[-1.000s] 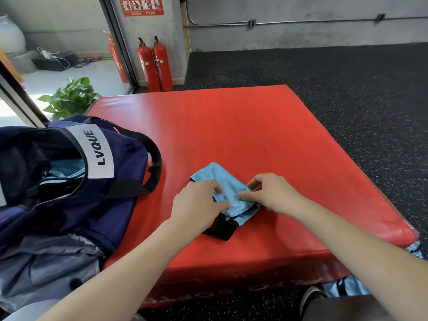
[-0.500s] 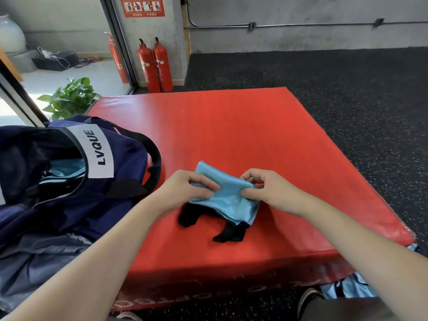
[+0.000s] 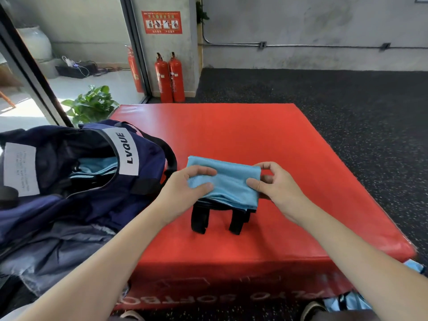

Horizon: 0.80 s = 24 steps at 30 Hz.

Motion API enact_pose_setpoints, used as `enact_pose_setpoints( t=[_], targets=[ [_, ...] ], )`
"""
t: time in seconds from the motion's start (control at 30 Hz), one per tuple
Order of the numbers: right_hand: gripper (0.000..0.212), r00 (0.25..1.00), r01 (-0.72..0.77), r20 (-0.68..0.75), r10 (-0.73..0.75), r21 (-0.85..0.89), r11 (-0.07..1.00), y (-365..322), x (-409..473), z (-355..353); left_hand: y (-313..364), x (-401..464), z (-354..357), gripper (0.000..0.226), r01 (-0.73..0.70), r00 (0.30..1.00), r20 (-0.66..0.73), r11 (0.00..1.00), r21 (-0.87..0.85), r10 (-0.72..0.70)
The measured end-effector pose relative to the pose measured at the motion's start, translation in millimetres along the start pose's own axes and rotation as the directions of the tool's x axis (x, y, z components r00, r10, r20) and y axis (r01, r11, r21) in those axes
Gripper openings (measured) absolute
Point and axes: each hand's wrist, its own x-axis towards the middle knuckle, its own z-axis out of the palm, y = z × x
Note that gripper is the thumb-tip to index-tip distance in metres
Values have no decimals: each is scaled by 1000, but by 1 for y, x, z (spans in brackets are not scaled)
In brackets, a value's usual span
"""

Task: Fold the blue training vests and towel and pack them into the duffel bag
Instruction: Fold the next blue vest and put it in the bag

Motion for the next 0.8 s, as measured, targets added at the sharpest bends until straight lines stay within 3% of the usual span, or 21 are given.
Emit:
enact_pose_setpoints(
  t=[0.1, 0.17, 0.33, 0.47, 0.63, 0.8],
  targets=[
    [31, 993, 34, -112, -31, 23, 999, -3, -4, 20, 2, -14, -12, 31, -2, 1000, -27, 1000, 14, 2],
    [26, 982, 99, -154, -108, -64, 993, -4, -7, 35, 3, -23, -20, 34, -7, 998, -59, 1000, 14, 8],
    [23, 939, 317, -65, -338, -217, 923, -13, -21, 74, -1, -49, -44, 38, -12, 993, -118, 1000, 16, 14],
    [25, 918, 389, 21, -396, -236, 890, -32, -40, 108, -2, -75, -64, 43, -32, 963, -267, 999, 42, 42],
    [30, 916, 395, 116, -384, -87, 915, -58, -56, 162, -8, -102, -106, 51, -78, 868, -494, 997, -28, 54],
    [38, 896, 422, 200, -396, -109, 900, -76, -39, 230, -20, -126, -154, 51, -24, 681, -732, 998, -62, -29]
  ],
)
